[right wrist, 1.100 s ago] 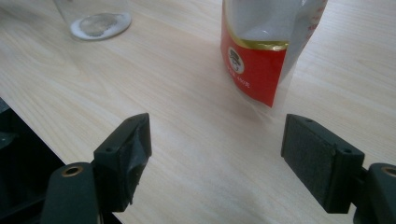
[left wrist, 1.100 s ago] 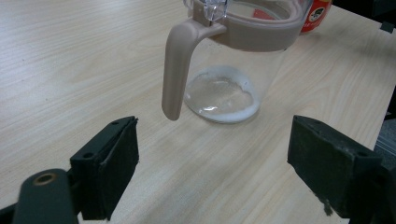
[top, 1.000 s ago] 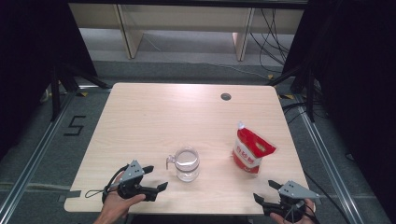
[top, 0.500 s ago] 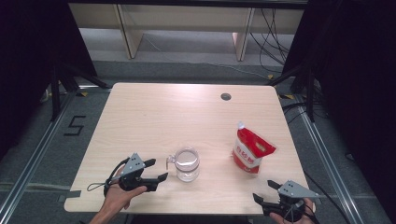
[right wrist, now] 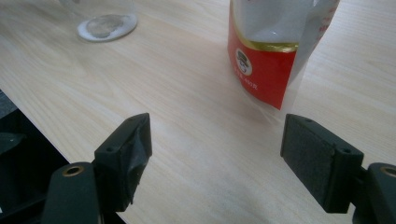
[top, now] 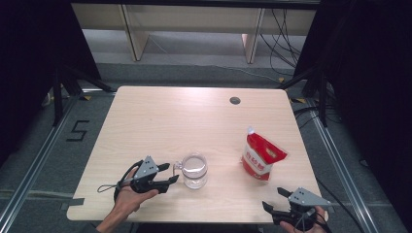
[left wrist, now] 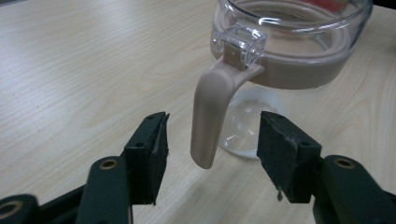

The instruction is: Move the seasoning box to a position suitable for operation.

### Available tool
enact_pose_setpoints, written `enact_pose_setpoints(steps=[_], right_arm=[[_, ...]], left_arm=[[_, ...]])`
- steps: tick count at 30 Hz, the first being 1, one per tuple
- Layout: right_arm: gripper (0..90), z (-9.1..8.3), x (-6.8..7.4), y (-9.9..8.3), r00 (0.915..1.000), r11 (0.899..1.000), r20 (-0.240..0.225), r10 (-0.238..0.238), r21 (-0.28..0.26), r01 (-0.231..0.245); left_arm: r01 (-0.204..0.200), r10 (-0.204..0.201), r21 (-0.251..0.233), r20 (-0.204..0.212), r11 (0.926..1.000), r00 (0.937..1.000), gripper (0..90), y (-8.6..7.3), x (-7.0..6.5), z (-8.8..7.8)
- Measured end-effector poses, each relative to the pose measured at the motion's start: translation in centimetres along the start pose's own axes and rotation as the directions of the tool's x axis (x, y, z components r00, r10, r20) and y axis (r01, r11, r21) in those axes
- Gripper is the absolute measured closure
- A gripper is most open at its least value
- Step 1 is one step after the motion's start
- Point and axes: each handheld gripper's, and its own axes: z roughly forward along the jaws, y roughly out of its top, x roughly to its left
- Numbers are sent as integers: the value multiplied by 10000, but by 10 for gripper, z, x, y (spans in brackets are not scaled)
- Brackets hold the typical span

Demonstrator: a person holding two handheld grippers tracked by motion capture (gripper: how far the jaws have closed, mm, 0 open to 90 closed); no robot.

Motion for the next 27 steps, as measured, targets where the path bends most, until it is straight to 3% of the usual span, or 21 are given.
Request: enact_pose_setpoints(steps=[3,5,12,14,15,17,22,27], right_arm=[[255,-1,2,0,9997,9996,-3,246,109,-246],[255,0,2,0,9999,9999,-26,104,64,-104],[256,1,0,0,9998,9998,14,-197,-16,197],[256,1,1,0,9999,9999,-16,-141,9,141],[257,1,-1,1,9992,9992,47,-387,-51,388],[258,2,0,0,9995,9995,-13,-322,-61,322],[258,2,1,0,9997,9999,-176,-147,26,147],[258,3,-1,1,9991,9991,-86,-411,-83,410]], left_arm=[[-164,164,-15,69,9999,9998,492,2,0,3],[-722,722,-18,37,9974,9974,507,5,2,5],[-895,894,90,141,9959,9959,636,7,2,10],[-1153,1152,137,84,9932,9933,666,7,1,10],[-1266,1266,137,51,9919,9919,694,7,1,10],[-1335,1335,100,88,9910,9910,736,8,3,9],[-1165,1163,136,192,9931,9930,746,8,3,9],[-1119,1114,96,468,9937,9927,747,8,-2,10]])
